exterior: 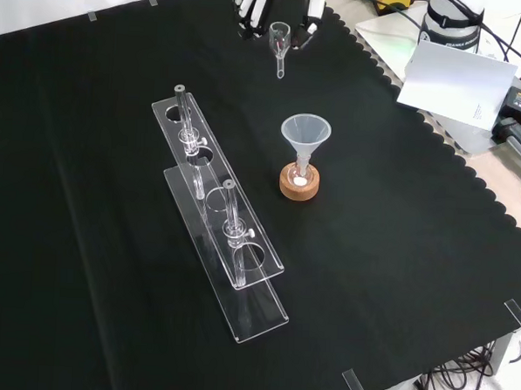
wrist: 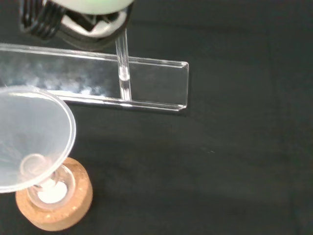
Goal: Put the weighing funnel back on the table.
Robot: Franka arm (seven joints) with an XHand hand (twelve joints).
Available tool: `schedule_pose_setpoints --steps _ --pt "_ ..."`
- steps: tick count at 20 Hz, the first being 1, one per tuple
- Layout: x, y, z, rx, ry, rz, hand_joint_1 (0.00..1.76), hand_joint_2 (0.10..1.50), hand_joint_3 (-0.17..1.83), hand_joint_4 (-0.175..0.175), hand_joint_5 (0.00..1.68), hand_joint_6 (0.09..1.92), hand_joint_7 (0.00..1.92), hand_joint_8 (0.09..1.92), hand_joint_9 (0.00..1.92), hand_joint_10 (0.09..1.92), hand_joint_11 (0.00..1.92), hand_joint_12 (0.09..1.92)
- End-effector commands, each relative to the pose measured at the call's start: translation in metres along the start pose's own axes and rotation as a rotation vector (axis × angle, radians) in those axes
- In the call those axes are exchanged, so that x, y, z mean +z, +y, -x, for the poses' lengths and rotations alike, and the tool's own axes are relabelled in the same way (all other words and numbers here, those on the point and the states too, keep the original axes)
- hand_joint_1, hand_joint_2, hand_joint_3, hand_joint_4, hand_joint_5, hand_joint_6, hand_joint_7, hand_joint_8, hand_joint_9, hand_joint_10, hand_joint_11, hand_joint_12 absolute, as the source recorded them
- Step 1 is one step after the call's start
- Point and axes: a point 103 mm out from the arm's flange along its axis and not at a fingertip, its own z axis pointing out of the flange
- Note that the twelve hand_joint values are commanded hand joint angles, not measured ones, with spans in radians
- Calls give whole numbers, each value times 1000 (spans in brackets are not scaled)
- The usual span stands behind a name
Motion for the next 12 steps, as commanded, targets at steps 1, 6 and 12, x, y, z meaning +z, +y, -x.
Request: schedule_pose_setpoints --steps 1,6,12 --pt "12 4 5 -16 114 26 1102 708 601 175 1217 750 744 588 1106 237 899 1035" --pt "14 12 20 0 136 44 1101 709 600 175 1217 751 745 589 1107 236 900 1035" --pt "15 29 52 33 158 55 1101 710 599 175 1216 752 744 589 1109 235 901 1034"
